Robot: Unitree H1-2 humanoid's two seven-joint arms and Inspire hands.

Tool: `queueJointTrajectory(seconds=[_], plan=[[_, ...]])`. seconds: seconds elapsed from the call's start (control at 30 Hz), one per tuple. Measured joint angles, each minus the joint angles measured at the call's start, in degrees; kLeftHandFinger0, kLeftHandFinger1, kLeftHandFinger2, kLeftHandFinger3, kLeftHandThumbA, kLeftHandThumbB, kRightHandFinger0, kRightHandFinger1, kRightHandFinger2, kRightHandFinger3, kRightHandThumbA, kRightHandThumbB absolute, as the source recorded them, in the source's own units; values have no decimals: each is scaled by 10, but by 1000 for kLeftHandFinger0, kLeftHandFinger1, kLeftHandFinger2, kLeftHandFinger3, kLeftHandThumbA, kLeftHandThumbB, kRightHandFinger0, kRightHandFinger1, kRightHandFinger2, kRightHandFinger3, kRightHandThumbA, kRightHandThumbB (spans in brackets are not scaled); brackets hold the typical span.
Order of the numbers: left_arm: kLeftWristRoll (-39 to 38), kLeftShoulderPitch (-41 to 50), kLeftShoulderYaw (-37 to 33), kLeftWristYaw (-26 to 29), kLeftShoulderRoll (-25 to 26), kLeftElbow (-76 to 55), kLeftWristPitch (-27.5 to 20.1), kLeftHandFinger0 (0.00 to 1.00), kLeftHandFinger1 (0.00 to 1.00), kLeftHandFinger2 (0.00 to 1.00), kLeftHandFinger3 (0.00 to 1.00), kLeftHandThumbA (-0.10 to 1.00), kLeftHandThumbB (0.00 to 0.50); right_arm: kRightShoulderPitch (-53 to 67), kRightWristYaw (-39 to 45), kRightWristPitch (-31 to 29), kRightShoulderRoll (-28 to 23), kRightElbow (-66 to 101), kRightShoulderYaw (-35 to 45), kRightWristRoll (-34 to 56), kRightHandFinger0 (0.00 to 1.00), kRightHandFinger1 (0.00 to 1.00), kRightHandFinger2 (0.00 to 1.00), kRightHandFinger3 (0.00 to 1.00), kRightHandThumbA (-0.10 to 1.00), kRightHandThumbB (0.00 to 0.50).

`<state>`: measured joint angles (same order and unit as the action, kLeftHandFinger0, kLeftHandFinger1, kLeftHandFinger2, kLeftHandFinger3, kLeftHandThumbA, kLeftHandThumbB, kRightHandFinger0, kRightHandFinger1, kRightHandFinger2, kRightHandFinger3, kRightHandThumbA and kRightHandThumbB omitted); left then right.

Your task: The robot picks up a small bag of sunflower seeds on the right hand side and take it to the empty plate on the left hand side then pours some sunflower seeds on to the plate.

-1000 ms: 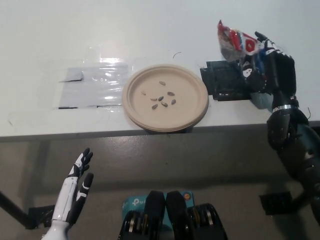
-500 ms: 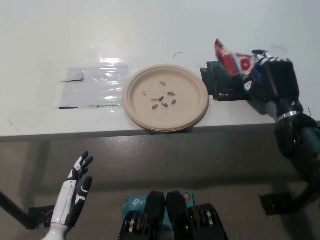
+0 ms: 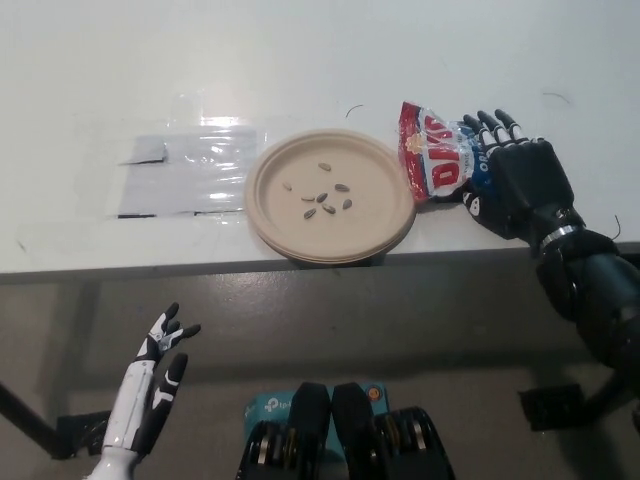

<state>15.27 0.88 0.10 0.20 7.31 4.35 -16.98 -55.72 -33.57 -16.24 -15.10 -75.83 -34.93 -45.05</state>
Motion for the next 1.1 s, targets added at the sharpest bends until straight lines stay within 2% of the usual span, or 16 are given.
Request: queueJointTrajectory(seconds=[0.23, 0.37, 0.4, 0.5, 0.63, 0.8, 0.97, 1.1], plan=[[1, 0, 0, 0, 0, 1, 0, 1000, 971, 777, 1000, 1000, 91, 7, 74, 17, -9, 58, 15, 13, 1000, 1000, 1000, 1000, 646, 500], [1, 0, 0, 0, 0, 1, 0, 1000, 981, 789, 1000, 1000, 113, 24, 116, 27, -20, 116, 25, 22, 1000, 1000, 1000, 1000, 668, 500], [1, 0, 0, 0, 0, 1, 1, 1000, 988, 804, 1000, 1000, 126, 32, 129, 31, -24, 137, 29, 26, 1000, 1000, 1000, 1000, 684, 500], [1, 0, 0, 0, 0, 1, 1, 1000, 1000, 1000, 1000, 1000, 166, 55, 163, 44, -37, 203, 36, 38, 1000, 1000, 1000, 1000, 722, 500], [1, 0, 0, 0, 0, 1, 2, 1000, 1000, 1000, 1000, 1000, 204, 90, 202, 62, -54, 293, 50, 52, 1000, 1000, 1000, 1000, 810, 500], [1, 0, 0, 0, -1, 3, 2, 1000, 1000, 1000, 1000, 1000, 267, 143, 239, 86, -70, 401, 62, 69, 1000, 1000, 1000, 1000, 749, 500], [0, 0, 0, 0, -1, 4, 2, 1000, 1000, 1000, 1000, 1000, 285, 197, 275, 108, -80, 512, 80, 89, 1000, 1000, 1000, 1000, 784, 500], [0, 0, 0, 0, -1, 5, 2, 1000, 1000, 1000, 1000, 1000, 313, 233, 299, 125, -89, 600, 96, 104, 1000, 1000, 1000, 1000, 857, 500]])
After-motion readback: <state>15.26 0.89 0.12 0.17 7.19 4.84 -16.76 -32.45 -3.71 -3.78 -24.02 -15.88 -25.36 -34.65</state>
